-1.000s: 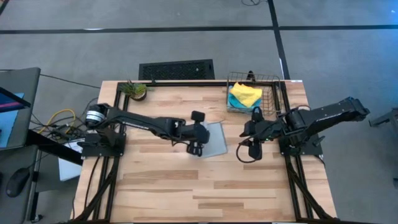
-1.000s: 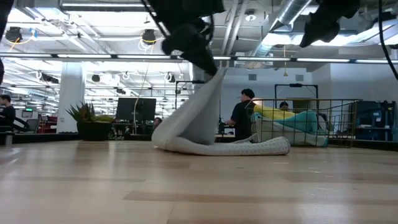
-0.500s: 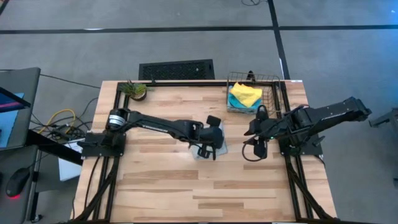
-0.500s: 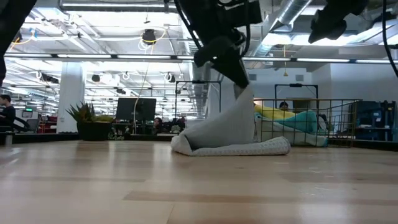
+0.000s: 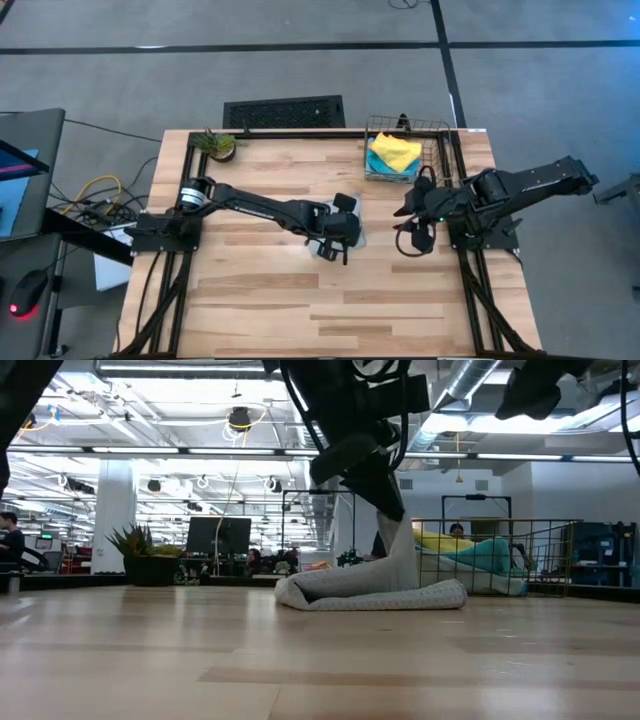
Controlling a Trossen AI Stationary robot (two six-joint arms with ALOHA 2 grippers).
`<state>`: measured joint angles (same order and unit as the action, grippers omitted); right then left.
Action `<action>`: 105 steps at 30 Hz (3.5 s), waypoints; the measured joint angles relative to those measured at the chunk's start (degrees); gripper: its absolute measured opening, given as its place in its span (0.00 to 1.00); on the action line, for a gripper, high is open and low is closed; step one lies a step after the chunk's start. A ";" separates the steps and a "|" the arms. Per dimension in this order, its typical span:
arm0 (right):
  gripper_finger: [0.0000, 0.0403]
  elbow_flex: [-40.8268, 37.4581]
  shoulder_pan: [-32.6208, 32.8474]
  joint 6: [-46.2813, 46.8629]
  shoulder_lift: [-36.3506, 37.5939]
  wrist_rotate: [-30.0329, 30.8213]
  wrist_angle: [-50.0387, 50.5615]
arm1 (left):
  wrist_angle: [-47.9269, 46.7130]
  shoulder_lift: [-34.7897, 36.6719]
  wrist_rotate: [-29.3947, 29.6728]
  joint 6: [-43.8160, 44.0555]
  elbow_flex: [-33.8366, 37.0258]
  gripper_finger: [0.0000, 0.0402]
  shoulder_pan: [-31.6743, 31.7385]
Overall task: Fold microfiber towels
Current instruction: Fold the gray microfiber cloth, then put the folded gray microfiber cloth into the wire basket
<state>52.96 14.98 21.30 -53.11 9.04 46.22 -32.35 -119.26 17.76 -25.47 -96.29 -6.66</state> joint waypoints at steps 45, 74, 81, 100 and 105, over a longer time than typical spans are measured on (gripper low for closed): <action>0.49 0.06 -16.93 -26.81 -35.20 -17.88 -21.53 | -36.23 5.40 -4.15 48.65 0.07 0.33 -9.06; 0.46 10.41 -19.98 -36.30 -59.70 -14.98 -28.56 | -45.32 11.43 -0.38 68.55 0.07 0.33 -15.15; 0.19 10.45 -20.34 -36.31 -59.53 -15.03 -28.17 | -45.32 11.43 -0.40 68.39 0.07 0.33 -15.15; 0.03 9.78 -22.28 -34.84 -50.80 -11.25 -22.39 | -46.07 11.43 -0.42 67.98 0.07 0.33 -15.17; 0.02 9.88 -23.12 -35.32 -47.62 -11.39 -20.61 | -46.54 11.43 -0.42 67.35 0.07 0.33 -15.17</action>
<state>62.84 -8.13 -14.02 -100.73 -2.34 25.61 -78.89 -107.83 17.34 41.88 -96.23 -21.82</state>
